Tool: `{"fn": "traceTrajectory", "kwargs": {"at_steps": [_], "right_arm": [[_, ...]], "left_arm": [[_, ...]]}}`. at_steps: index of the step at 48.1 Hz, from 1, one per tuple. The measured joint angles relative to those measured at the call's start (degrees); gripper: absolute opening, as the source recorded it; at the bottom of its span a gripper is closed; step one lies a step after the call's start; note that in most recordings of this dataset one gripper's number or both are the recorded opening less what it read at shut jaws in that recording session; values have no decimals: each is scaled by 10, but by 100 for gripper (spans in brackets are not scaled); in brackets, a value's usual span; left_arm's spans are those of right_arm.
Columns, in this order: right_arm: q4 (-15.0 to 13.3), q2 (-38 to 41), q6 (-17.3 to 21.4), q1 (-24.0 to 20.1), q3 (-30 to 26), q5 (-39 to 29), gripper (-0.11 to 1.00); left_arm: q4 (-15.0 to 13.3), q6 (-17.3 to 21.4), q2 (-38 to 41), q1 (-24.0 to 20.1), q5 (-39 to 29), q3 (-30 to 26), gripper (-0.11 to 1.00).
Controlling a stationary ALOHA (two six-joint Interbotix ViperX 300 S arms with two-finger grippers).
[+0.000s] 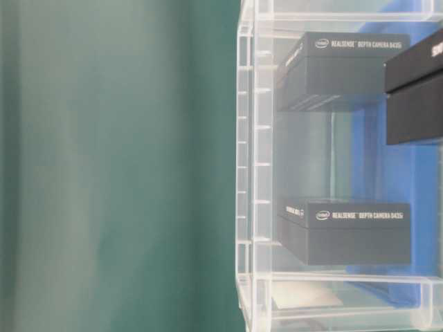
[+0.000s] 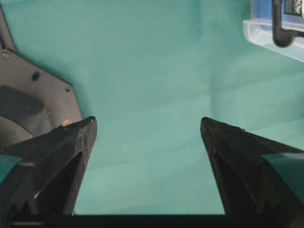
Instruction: Take out the box from the case.
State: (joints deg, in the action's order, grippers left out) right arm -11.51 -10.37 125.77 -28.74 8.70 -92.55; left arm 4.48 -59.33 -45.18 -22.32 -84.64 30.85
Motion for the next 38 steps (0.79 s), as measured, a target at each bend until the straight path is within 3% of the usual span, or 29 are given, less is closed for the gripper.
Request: {"fn": "traceTrajectory", "kwargs": {"at_steps": [24, 31, 38], "right_arm": [[0, -99, -15, 2, 105, 14, 94], [-8, -134, -63, 53, 134, 21, 94], [-11, -177, -149, 140, 165, 31, 94]], "left_arm": [[0, 1, -9, 1, 0, 2, 90], [0, 2, -9, 1, -1, 2, 90], [1, 2, -5, 0, -1, 2, 90]]}}
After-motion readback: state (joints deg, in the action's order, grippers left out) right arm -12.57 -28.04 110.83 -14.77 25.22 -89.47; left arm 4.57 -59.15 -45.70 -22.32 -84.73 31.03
